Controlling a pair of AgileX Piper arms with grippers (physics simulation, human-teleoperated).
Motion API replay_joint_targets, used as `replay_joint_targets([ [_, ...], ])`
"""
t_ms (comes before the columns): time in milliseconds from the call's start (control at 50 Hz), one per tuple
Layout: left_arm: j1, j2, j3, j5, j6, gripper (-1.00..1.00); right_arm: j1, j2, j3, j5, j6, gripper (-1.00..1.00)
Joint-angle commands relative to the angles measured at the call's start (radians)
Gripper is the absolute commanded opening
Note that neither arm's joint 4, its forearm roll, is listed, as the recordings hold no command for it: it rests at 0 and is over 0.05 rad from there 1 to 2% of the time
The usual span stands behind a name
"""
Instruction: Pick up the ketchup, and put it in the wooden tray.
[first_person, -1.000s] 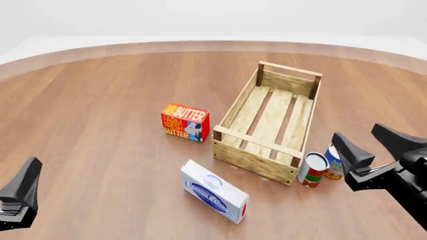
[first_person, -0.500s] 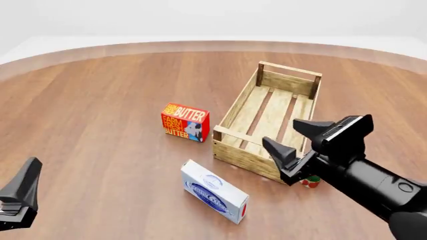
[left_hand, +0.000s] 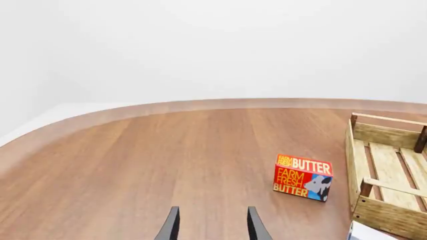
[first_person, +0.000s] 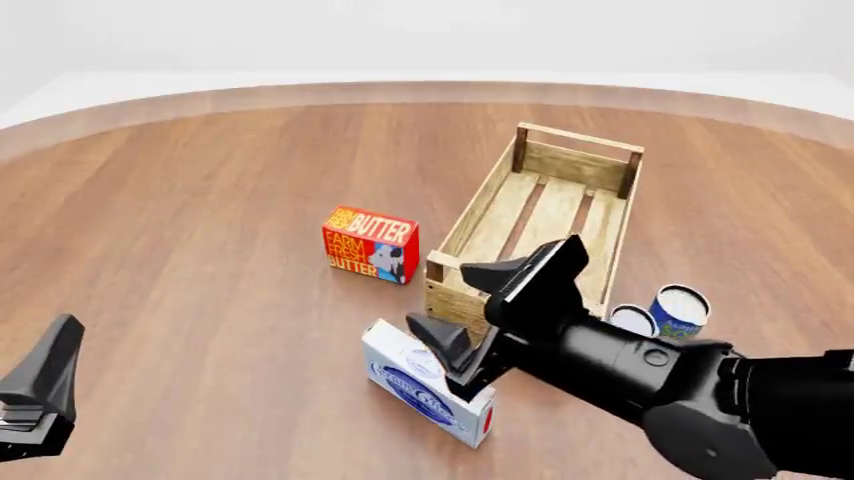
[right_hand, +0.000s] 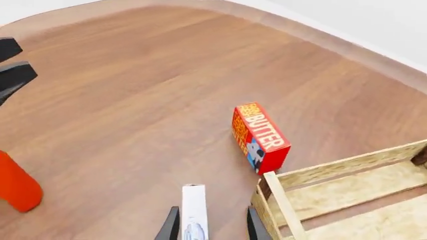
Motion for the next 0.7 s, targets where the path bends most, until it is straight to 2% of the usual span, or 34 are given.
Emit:
replay_joint_targets([
  [20,0.0,0.0,0.0,0.0,0.0,1.0,0.114,0.106,-0.083,-0.005,0.008,1.0],
  [300,0.0,0.0,0.0,0.0,0.0,1.0,0.235,0.241,-0.182,-0.011,0.017,1.0],
  [700,0.0,0.0,0.0,0.0,0.0,1.0,0.406,0.399,-0.347,0.047,0.018,1.0],
])
